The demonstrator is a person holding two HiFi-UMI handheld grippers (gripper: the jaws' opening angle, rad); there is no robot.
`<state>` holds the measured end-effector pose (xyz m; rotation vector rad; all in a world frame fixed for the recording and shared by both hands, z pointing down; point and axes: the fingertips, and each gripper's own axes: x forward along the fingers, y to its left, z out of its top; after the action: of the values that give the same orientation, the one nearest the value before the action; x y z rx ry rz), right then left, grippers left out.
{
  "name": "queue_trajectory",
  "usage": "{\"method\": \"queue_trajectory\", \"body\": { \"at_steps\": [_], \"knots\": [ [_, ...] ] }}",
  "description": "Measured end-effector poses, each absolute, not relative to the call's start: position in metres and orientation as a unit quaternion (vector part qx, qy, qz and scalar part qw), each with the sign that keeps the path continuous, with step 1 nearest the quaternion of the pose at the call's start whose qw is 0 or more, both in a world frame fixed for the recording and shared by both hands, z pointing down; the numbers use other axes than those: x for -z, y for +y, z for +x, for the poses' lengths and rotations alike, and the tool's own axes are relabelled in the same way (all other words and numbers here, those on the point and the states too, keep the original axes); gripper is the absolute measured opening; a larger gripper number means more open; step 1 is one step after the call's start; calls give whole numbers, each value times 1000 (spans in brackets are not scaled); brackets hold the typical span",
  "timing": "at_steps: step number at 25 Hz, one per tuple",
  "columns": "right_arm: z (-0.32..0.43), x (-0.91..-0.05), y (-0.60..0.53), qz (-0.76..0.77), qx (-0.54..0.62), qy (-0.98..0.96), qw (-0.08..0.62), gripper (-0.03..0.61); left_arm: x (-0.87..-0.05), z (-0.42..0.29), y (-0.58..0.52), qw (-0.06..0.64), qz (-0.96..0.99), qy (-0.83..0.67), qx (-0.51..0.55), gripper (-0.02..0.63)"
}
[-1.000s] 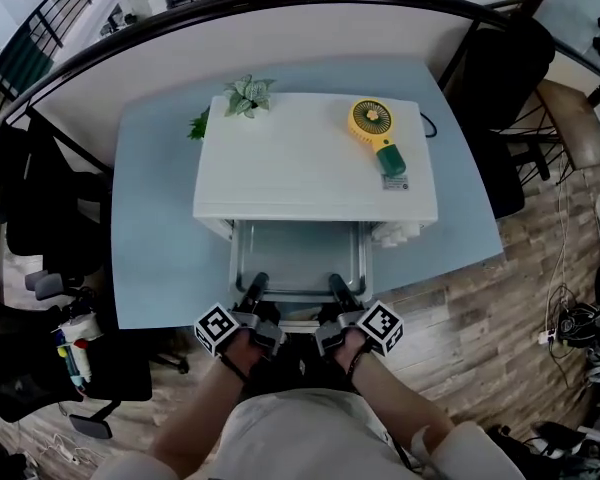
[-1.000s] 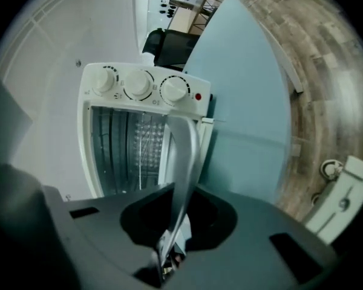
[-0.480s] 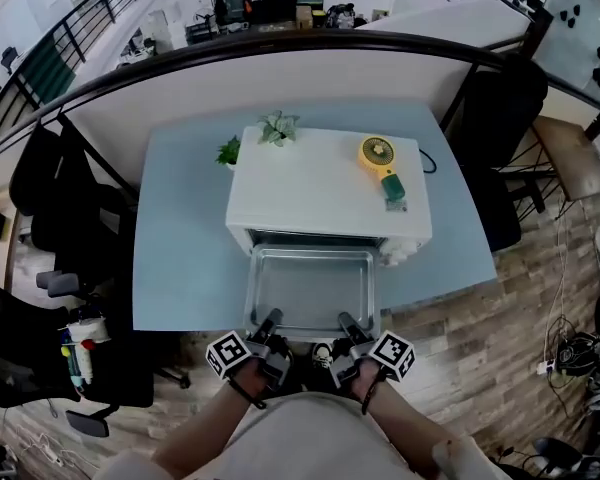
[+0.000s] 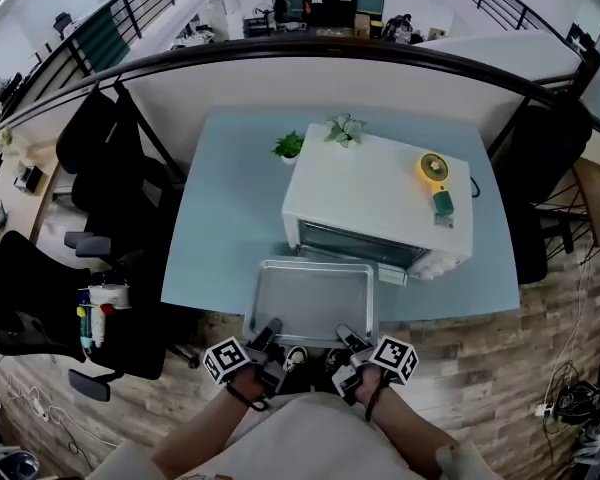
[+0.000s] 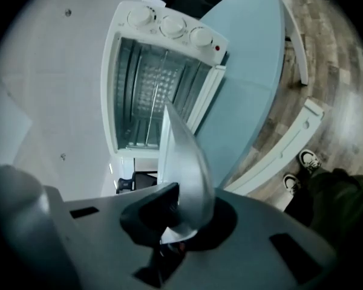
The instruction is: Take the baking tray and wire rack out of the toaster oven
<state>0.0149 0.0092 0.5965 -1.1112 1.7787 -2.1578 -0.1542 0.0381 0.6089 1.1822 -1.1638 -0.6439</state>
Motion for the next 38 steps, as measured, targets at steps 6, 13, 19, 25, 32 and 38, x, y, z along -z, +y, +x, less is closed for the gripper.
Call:
{"method": "queue_trajectory", "body": {
  "at_steps": [6, 13, 19, 25, 32, 38],
  "knots": [
    [-46, -593, 12, -309, 721, 619, 25, 38, -603, -210, 62, 594, 494, -551, 315, 60],
    [-107, -591, 20, -256, 715, 648, -47, 43, -604, -259, 99, 572, 446, -593, 351, 64],
    [-150, -608, 22, -245, 675, 686, -112, 82, -609, -298, 121, 559, 392, -619, 389, 60],
    [-181, -639, 13, -268, 651, 686, -181, 120, -637, -328, 125, 561, 330, -637, 414, 61],
    [-209, -659, 4, -289, 684, 636, -211, 104, -661, -359, 114, 578, 295, -628, 430, 66],
    [-229, -666, -13, -294, 681, 637, -210, 249, -678, -377, 102, 589, 263, -643, 413, 43]
  ]
}}
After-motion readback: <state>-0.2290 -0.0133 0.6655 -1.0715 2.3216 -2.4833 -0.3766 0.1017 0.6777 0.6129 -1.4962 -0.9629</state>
